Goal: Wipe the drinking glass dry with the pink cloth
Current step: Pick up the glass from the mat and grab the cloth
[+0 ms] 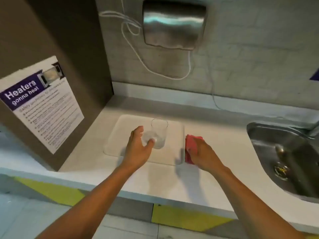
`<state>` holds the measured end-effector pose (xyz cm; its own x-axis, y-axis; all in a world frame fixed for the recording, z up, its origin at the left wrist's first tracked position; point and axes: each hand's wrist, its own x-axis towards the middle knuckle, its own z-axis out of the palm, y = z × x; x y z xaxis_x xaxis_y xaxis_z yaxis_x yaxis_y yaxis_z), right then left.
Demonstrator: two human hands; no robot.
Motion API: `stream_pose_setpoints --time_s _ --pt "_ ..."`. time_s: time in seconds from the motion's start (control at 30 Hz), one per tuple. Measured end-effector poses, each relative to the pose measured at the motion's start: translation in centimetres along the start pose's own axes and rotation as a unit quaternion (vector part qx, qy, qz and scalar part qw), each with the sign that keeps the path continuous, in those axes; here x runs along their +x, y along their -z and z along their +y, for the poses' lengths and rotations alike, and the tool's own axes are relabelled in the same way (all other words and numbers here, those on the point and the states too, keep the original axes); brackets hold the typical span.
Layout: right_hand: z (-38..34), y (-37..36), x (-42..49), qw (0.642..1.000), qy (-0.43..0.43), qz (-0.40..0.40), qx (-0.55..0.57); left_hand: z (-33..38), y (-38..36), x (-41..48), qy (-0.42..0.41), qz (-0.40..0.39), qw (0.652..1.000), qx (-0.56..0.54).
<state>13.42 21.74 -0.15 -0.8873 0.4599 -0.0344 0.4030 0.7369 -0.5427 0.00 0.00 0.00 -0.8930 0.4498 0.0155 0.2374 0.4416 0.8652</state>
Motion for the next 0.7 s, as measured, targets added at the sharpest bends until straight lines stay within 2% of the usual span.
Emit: stream_pose_setpoints --time_s 0.17,0.23,0.33,0.47,0.6,0.7 --pt "5.2 -3.7 2.5 0.996 -0.076 -0.032 -0.040 -1.5 -2.9 2.5 0.059 -0.002 0.998 -0.027" --pt "6.8 -4.8 3.6 0.994 -0.102 0.005 -0.048 -1.6 -4.1 3.3 0.076 0.005 0.997 -0.032" --pt "9.3 -4.8 5.4 0.978 -0.191 0.070 -0.049 -1.7 -5.2 4.7 0.091 0.025 0.995 -0.035" --pt "10.6 -4.3 7.8 0.968 -0.228 0.059 -0.085 -2.1 -6.1 6.2 0.104 0.029 0.992 -0.059" --pt "10.8 -4.7 9.2 0.966 -0.252 0.044 -0.018 -1.7 -6.8 6.9 0.103 0.009 0.992 -0.077" --pt "11.5 -4.8 10.0 0.961 -0.268 0.027 0.059 -2.1 -7.3 7.0 0.104 0.028 0.990 -0.086"
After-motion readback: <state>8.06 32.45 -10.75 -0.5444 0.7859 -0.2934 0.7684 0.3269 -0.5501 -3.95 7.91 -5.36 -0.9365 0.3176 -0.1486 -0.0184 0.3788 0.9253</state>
